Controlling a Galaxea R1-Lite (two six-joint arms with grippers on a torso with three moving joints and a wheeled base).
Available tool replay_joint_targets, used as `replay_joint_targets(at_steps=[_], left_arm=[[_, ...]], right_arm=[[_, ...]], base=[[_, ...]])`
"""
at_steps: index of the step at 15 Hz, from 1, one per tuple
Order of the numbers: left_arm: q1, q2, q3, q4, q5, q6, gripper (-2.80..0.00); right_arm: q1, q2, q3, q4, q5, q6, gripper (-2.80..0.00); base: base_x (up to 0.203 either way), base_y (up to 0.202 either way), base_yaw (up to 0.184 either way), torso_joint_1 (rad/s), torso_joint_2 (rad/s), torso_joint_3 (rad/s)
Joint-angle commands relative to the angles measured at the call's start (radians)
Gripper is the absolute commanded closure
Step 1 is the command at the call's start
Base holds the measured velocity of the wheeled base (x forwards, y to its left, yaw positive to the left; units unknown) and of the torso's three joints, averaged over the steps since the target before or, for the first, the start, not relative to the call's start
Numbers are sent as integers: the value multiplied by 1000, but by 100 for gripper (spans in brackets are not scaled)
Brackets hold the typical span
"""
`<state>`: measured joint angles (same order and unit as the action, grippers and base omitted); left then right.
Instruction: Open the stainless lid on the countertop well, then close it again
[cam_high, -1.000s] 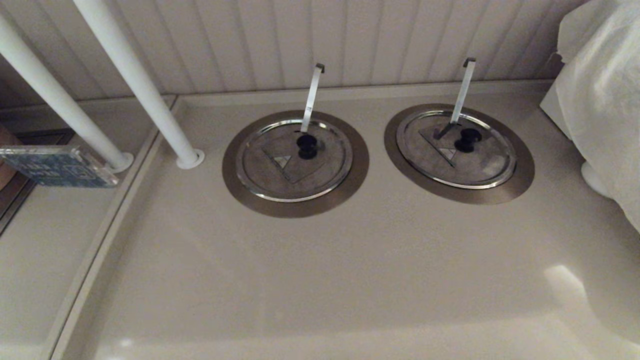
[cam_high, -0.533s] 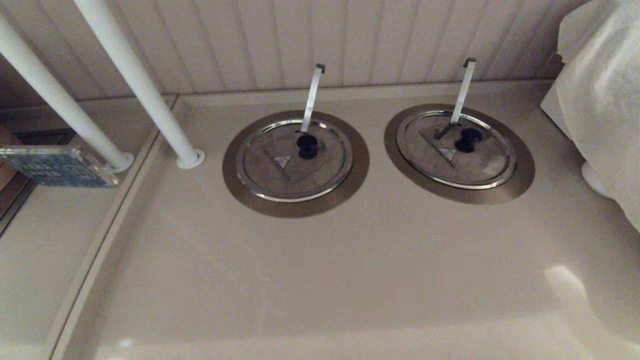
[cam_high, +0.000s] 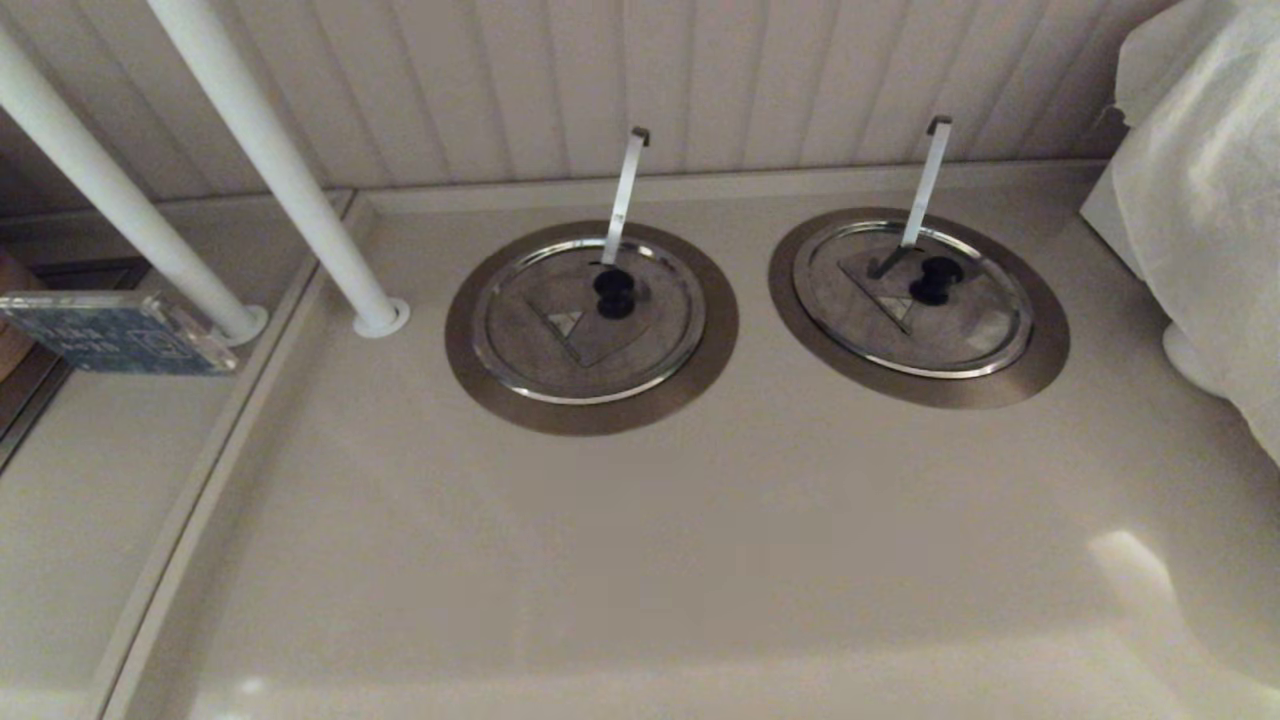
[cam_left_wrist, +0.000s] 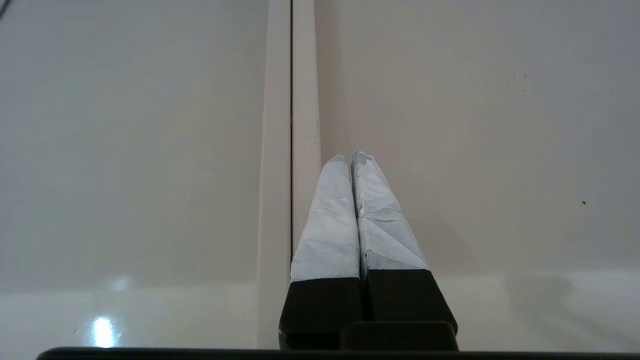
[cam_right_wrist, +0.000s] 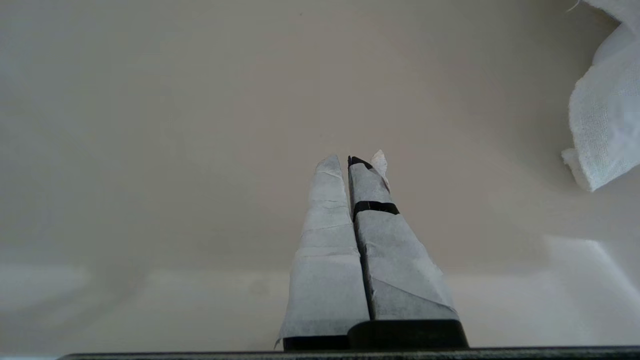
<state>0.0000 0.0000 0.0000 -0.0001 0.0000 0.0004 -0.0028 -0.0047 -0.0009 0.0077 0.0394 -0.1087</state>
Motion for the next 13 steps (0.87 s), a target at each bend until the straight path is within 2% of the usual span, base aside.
replay_joint_targets(at_steps=[1, 13], left_arm=[[0, 0, 0, -1, 0, 0, 0], [0, 0, 0, -1, 0, 0, 0]], right_arm=[[1, 5, 2, 0, 1, -2, 0], [1, 5, 1, 0, -1, 9, 0]], base=[[0, 0, 0, 0, 0, 0], [0, 0, 0, 0, 0, 0]])
